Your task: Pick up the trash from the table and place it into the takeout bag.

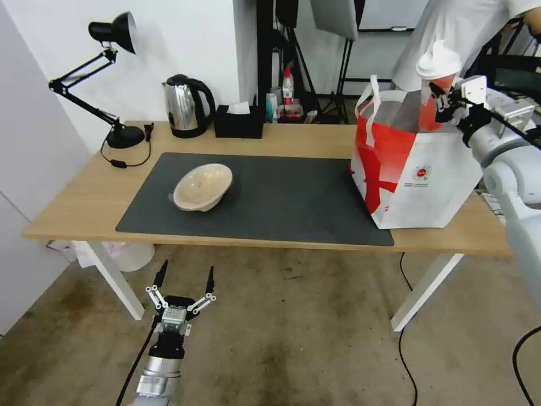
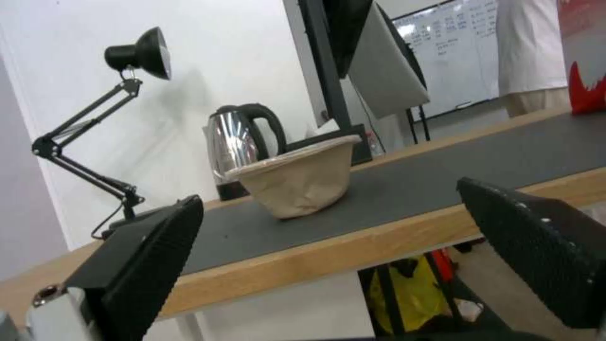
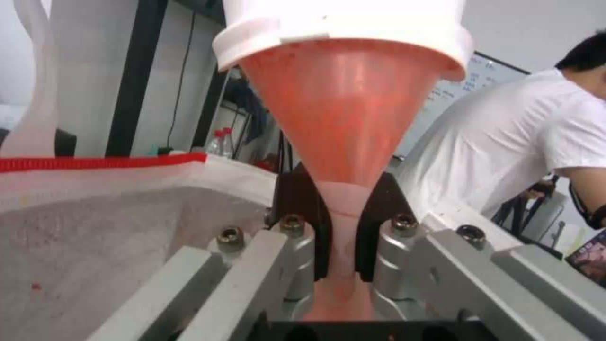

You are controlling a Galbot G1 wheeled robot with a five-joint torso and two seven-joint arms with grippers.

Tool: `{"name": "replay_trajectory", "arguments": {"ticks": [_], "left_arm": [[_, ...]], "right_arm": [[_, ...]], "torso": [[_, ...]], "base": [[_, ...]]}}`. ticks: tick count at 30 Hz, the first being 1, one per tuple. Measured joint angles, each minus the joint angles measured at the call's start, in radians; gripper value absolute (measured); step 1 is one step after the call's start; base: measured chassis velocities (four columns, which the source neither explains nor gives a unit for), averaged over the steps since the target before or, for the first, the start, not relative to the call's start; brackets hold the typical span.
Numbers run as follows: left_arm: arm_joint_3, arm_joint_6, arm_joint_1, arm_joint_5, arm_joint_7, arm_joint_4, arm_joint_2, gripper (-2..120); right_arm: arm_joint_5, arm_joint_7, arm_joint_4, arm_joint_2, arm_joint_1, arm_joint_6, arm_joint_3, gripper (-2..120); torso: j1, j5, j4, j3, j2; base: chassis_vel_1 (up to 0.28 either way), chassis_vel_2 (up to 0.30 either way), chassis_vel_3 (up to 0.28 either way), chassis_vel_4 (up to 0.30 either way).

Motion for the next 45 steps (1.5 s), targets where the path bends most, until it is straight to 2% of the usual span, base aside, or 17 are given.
{"name": "replay_trajectory", "arguments": {"ticks": [20, 22, 23, 24, 26, 27, 34, 35, 39, 40, 44, 45], "left_arm": [[-0.011, -0.002, -0.003, -0.006, -0.001, 0.003, 0.001, 100], [-0.011, -0.003, -0.002, -0.007, -0.001, 0.003, 0.001, 100], [-0.011, -0.003, -0.002, -0.007, -0.001, 0.003, 0.001, 100], [-0.011, -0.004, -0.002, -0.007, -0.001, 0.002, 0.001, 100], [-0.010, -0.005, -0.001, -0.007, -0.001, 0.002, 0.001, 100], [-0.010, -0.005, -0.001, -0.007, -0.001, 0.002, 0.001, 100], [-0.006, -0.007, -0.001, -0.007, -0.001, 0.000, 0.001, 100], [-0.006, -0.007, -0.001, -0.007, -0.001, 0.000, 0.001, 100], [-0.009, -0.007, 0.002, -0.007, -0.001, -0.008, 0.001, 100], [-0.009, -0.007, 0.002, -0.007, -0.001, -0.008, 0.001, 100], [-0.009, -0.007, 0.006, -0.008, -0.001, -0.012, 0.001, 100], [-0.009, -0.007, 0.006, -0.008, -0.001, -0.012, 0.001, 100]], "right_arm": [[-0.044, -0.004, -0.032, 0.027, -0.009, 0.006, -0.021, 5], [-0.052, -0.006, -0.029, 0.027, -0.014, 0.005, -0.020, 15], [-0.052, -0.006, -0.029, 0.027, -0.014, 0.005, -0.020, 15], [-0.067, -0.011, -0.028, 0.026, -0.017, -0.002, -0.017, 20], [-0.097, -0.029, -0.019, 0.023, -0.024, -0.049, -0.006, 30], [-0.097, -0.029, -0.019, 0.023, -0.024, -0.049, -0.006, 30], [-0.136, -0.098, 0.044, 0.005, -0.050, -0.229, 0.043, 58], [-0.136, -0.098, 0.044, 0.005, -0.050, -0.229, 0.043, 58], [-0.150, -0.119, 0.067, 0.006, -0.049, -0.284, 0.054, 76], [-0.150, -0.119, 0.067, 0.006, -0.049, -0.284, 0.054, 76], [-0.161, -0.141, 0.077, 0.004, -0.042, -0.305, 0.059, 93], [-0.161, -0.141, 0.077, 0.004, -0.042, -0.305, 0.059, 93]], "torso": [[0.000, 0.0000, 0.0000, 0.000, 0.000], [0.000, -0.0001, 0.0001, 0.000, 0.000], [0.000, -0.0001, 0.0001, 0.000, 0.000], [0.000, -0.0001, 0.0001, 0.000, 0.000], [0.000, 0.0000, 0.0001, 0.000, 0.000], [0.000, 0.0000, 0.0001, 0.000, 0.000], [0.000, 0.0000, -0.0002, 0.000, 0.000], [0.000, 0.0000, -0.0002, 0.000, 0.000], [0.000, 0.0000, 0.0001, 0.000, 0.000], [0.000, 0.0000, 0.0001, 0.000, 0.000], [0.000, 0.0000, 0.0001, 0.000, 0.000], [0.000, 0.0000, 0.0001, 0.000, 0.000]], "base": [[0.000, 0.000, 0.000, 0.000], [0.000, 0.000, 0.000, 0.000], [0.000, 0.000, 0.000, 0.000], [0.000, 0.000, 0.000, 0.000], [0.000, 0.000, 0.000, 0.000], [0.000, 0.000, 0.000, 0.000], [0.000, 0.000, 0.000, 0.000], [0.000, 0.000, 0.000, 0.000], [0.000, 0.000, 0.000, 0.000], [0.000, 0.000, 0.000, 0.000], [0.000, 0.000, 0.000, 0.000], [0.000, 0.000, 0.000, 0.000]]}}
